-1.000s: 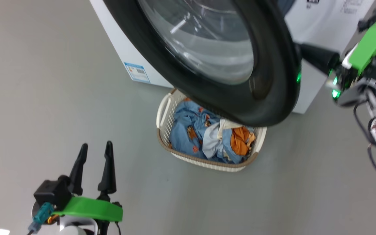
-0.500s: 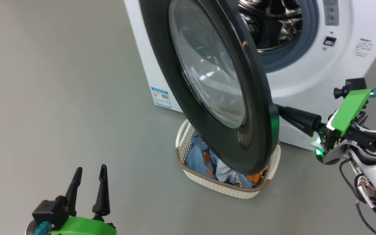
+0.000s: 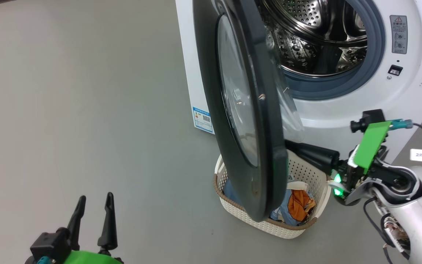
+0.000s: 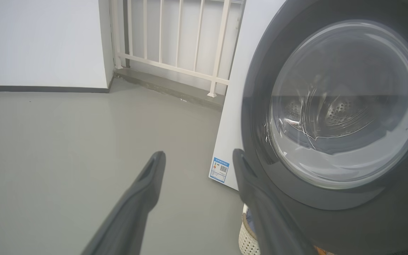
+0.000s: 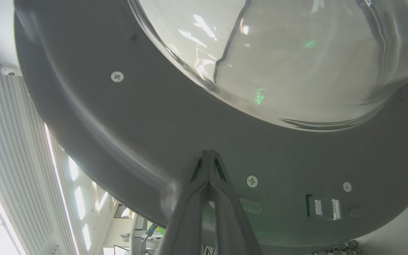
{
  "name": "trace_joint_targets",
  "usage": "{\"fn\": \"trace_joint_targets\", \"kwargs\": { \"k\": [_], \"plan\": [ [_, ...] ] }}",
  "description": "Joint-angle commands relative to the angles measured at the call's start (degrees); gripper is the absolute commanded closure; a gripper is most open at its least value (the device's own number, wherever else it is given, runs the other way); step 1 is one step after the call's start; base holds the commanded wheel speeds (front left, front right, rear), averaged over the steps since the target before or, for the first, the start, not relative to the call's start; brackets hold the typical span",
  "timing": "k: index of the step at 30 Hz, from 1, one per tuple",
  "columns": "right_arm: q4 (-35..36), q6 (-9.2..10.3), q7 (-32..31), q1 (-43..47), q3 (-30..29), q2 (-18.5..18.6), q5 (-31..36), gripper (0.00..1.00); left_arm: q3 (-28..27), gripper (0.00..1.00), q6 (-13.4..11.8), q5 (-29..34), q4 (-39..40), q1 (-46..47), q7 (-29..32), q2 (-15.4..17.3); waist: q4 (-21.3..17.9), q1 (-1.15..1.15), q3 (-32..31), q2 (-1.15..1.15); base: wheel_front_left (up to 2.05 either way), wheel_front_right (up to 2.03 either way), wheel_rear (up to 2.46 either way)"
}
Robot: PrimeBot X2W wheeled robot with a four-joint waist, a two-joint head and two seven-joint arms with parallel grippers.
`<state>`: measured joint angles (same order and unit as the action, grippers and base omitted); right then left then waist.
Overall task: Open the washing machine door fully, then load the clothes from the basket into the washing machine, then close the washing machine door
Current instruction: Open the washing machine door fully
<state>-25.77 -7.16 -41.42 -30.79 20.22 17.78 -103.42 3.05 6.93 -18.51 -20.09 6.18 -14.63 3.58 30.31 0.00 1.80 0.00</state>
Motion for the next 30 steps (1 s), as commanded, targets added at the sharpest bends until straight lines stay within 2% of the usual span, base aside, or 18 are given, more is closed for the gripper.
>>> {"fn": "trace_joint_targets", "kwargs": {
  "k": [1, 12, 24, 26, 30],
  "plan": [
    [1.2, -0.33, -0.7, -0.4, 1.0, -0.9, -1.0, 1.0, -2.0, 0.0, -0.4, 0.4, 1.8, 0.6, -0.4, 1.1, 0.1, 0.0, -0.1, 0.0, 0.0, 0.0, 0.0],
    [-0.1, -0.33, -1.0, -1.1, 1.9, -1.9, -1.6, 1.0, -2.3, 0.0, -0.6, 0.6, 2.8, -0.1, -0.4, 1.2, 0.1, 0.0, -0.3, 0.0, 0.0, 0.0, 0.0],
    [3.1, -0.33, 1.7, 1.3, -0.6, -0.5, -0.9, 1.0, -0.4, 0.0, -0.4, 0.8, 1.6, 1.1, -0.2, 1.9, -0.9, 0.0, -2.3, 0.0, 0.0, 0.0, 0.0],
    [4.5, -0.33, 2.6, 1.8, -0.9, -0.2, 0.2, 0.82, -0.1, 0.0, -0.3, 0.6, 1.7, 1.2, -0.2, 2.2, -1.7, 0.0, -2.7, 0.0, 0.0, 0.0, 0.0],
    [7.4, -0.33, 4.0, 3.0, -1.4, 0.0, 2.1, 0.56, 0.6, 0.0, -0.1, 0.2, 1.9, 1.3, -0.1, 2.6, -4.0, 0.0, -3.2, 0.0, 0.0, 0.0, 0.0]
  ]
}}
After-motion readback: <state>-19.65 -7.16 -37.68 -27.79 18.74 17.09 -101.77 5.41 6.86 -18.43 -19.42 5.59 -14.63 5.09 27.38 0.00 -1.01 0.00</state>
